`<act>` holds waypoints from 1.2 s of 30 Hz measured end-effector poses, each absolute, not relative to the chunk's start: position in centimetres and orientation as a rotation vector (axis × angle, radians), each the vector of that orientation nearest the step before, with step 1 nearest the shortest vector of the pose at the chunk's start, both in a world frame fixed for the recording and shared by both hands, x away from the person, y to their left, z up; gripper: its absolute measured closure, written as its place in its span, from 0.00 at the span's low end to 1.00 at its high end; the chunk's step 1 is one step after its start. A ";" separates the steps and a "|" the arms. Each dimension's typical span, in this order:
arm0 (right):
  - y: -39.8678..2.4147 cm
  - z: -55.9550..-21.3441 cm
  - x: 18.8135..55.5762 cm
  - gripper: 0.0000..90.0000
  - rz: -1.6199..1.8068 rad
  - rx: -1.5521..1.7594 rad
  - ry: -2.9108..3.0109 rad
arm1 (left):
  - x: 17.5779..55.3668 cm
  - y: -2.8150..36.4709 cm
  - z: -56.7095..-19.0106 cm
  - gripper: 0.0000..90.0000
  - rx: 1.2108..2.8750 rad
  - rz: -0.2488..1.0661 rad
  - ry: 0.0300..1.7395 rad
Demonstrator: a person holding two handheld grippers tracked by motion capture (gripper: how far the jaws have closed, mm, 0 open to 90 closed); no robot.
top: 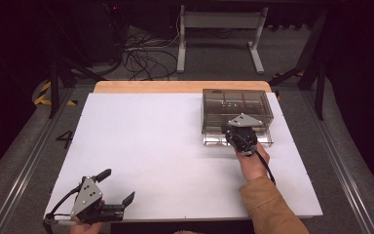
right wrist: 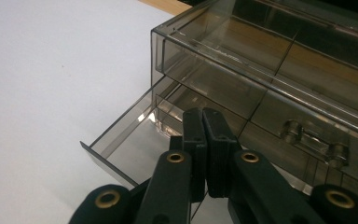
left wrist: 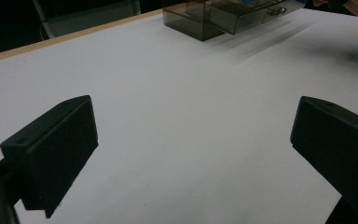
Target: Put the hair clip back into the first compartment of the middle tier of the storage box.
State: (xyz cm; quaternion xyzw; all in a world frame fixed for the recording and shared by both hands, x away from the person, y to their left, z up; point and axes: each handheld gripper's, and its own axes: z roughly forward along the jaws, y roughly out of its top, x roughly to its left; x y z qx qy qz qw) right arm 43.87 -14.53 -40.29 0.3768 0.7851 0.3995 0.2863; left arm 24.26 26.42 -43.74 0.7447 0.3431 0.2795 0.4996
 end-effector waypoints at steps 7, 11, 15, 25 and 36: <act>-14.6 -40.8 44.4 0.99 1.058 1.026 2.118 | 24.3 26.4 -43.7 0.01 1.801 0.676 0.831; -14.5 -41.0 44.5 0.99 1.049 1.027 2.124 | 24.3 26.4 -43.7 0.01 1.800 0.674 0.831; -14.3 -41.3 44.7 0.99 1.043 1.026 2.131 | 24.3 26.4 -43.7 0.01 1.801 0.677 0.830; -14.0 -41.7 44.9 0.99 1.024 1.029 2.148 | 24.3 26.5 -43.7 0.01 1.801 0.674 0.831; -14.0 -41.7 44.9 0.89 1.029 1.025 2.146 | 24.2 26.4 -43.7 0.01 1.801 0.675 0.831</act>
